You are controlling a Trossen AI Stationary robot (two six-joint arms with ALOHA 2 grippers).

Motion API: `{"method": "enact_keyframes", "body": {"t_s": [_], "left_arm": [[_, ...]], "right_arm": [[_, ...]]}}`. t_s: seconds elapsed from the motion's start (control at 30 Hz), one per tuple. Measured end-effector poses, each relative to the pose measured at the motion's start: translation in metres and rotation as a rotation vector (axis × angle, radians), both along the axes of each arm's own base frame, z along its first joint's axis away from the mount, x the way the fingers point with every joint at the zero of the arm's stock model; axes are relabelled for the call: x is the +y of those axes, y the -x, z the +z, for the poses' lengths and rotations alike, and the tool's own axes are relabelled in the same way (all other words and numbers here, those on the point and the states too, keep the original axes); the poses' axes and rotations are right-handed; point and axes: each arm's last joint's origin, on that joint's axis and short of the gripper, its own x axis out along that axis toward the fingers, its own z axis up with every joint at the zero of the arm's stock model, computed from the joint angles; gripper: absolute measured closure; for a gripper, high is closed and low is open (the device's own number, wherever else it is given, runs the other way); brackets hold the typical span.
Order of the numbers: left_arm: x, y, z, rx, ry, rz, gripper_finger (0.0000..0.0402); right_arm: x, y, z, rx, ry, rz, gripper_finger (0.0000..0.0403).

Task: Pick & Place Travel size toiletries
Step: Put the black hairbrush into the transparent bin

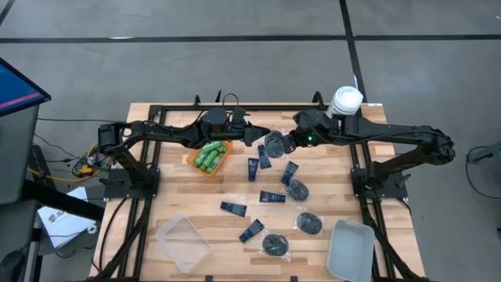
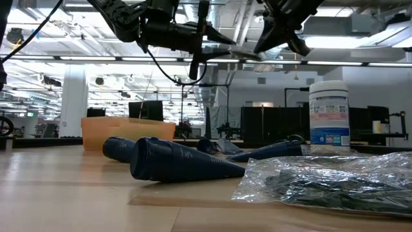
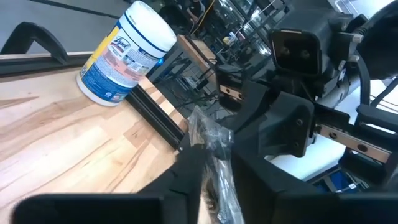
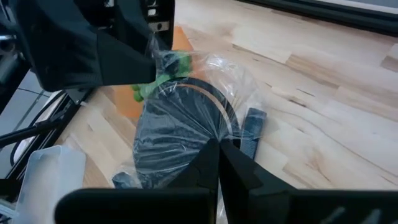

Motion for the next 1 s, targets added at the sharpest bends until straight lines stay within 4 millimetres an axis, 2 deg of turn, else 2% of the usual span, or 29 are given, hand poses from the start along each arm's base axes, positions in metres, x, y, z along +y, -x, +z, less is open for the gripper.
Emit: {"method": "enact_keyframes", "body": {"t_s": [0.17,0.37,0.47,0.6,0.8,0.9,1.0], "left_arm": [[-0.001,0.000,0.000,-0.001,0.002,-0.039,0.0388],[-0.003,0.000,0.001,-0.005,0.005,-0.102,0.0400],[-0.005,0.004,0.009,-0.021,0.001,-0.140,0.0401],[-0.009,0.013,0.024,-0.043,-0.016,-0.169,0.0401],[-0.022,0.044,0.047,0.094,-0.057,-0.220,0.0401],[-0.039,0.071,0.058,0.204,-0.031,-0.314,0.0401],[-0.063,0.103,0.067,0.326,0.010,-0.407,0.0401]], "right_arm": [[0.002,-0.001,0.000,0.002,0.012,0.018,0.0403],[0.006,-0.003,0.002,-0.003,0.079,0.092,0.0396],[0.011,-0.004,0.004,0.002,0.133,0.157,0.0371],[0.018,-0.003,0.009,-0.023,0.170,0.206,0.0311],[0.026,0.009,0.022,-0.079,0.181,0.227,0.0213],[0.030,0.016,0.029,-0.111,0.185,0.240,0.0182],[0.033,0.021,0.034,-0.133,0.188,0.248,0.0170]]}}
